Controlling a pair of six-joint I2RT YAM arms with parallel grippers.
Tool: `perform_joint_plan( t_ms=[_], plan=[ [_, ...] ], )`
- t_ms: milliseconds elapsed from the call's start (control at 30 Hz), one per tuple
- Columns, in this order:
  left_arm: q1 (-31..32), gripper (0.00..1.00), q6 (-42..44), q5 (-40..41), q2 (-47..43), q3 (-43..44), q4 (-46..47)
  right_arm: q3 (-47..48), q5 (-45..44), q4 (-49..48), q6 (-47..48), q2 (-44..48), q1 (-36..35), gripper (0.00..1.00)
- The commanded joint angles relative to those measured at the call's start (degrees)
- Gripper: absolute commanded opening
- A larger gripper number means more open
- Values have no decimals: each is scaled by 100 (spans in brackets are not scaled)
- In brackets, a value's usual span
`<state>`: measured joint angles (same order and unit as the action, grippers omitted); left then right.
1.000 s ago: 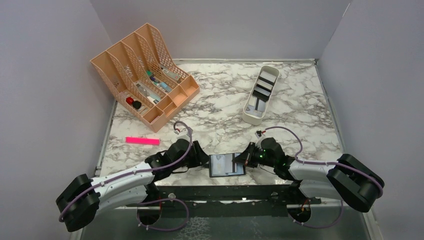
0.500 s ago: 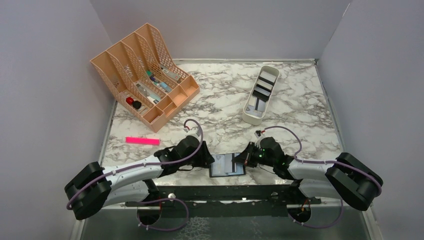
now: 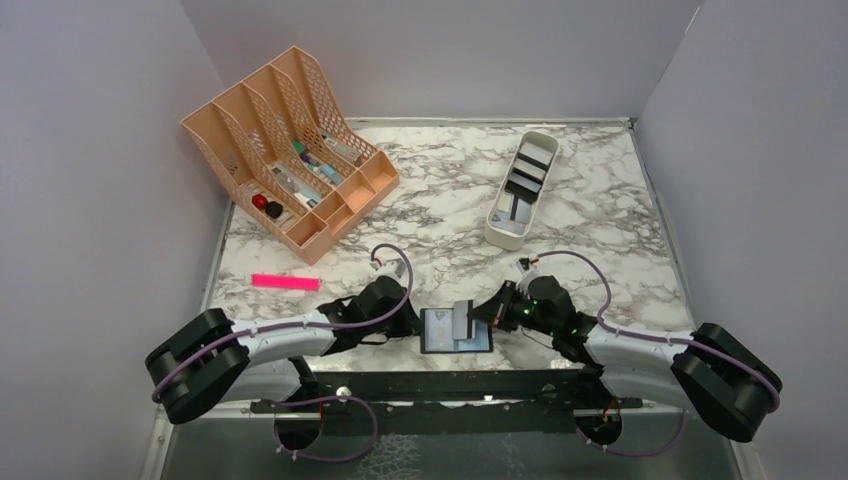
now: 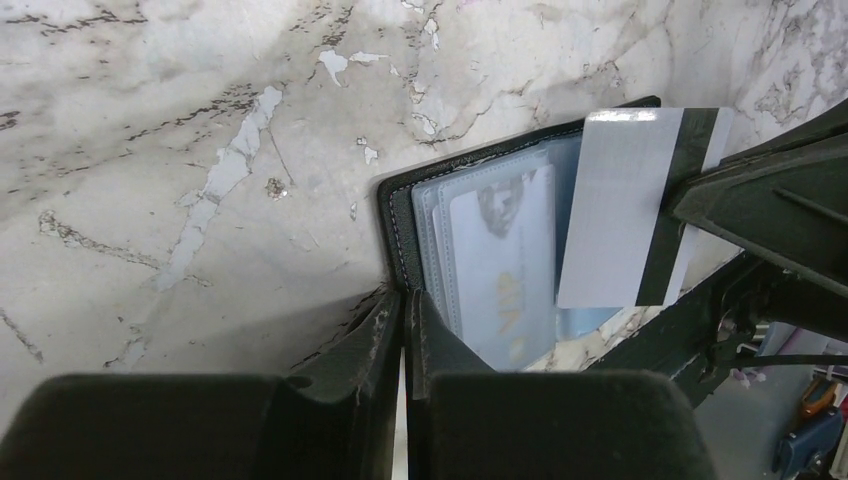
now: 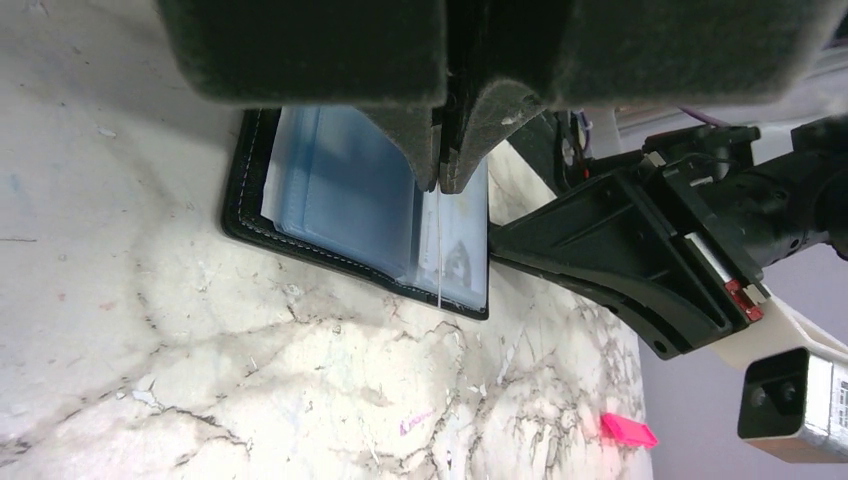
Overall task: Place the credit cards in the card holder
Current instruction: Insert the credit card into the card holder.
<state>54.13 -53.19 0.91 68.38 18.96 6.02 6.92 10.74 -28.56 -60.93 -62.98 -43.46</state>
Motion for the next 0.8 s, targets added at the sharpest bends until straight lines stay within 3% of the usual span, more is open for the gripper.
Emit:
perform_joint_plan(
  t_ms=[0, 767],
  plan=[
    [27, 9, -24, 181, 38, -250, -155, -94, -377, 169, 191, 173, -31, 1],
    [54, 8, -124, 138, 182, -324, -35, -394, -6, -1049, -7, -523, -35, 1]
  ],
)
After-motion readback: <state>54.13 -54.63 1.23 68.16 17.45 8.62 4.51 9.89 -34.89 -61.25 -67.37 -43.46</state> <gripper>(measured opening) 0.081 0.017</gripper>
